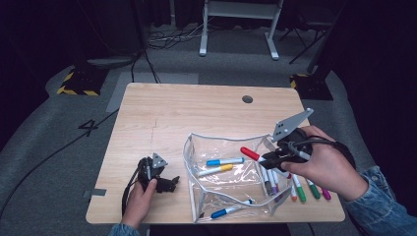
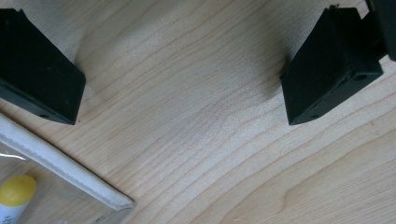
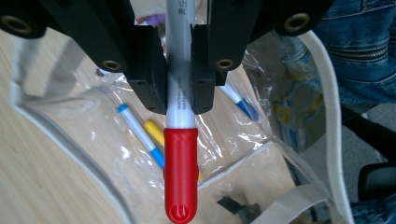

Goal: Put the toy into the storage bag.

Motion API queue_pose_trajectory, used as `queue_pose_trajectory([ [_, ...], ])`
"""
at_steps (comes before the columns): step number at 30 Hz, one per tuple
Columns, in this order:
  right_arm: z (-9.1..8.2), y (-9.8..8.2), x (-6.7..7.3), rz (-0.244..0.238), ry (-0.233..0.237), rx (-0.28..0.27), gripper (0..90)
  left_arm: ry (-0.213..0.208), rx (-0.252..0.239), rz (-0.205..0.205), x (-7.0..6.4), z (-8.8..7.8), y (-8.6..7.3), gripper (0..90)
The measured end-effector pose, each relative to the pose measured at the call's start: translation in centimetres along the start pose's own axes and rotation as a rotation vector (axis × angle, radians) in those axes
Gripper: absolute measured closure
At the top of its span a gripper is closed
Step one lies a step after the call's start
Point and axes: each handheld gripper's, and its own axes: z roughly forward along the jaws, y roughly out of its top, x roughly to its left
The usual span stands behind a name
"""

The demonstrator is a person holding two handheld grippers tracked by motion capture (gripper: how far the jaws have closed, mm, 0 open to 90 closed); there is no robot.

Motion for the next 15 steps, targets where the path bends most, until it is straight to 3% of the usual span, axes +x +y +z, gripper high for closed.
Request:
queue_pose_trajectory([
  [15, 5.3, 2.5, 2.6, -0.115, 0.091, 0.113, 77.4, 0.000, 0.000, 0.000, 0.0, 0.0, 0.0, 0.1],
])
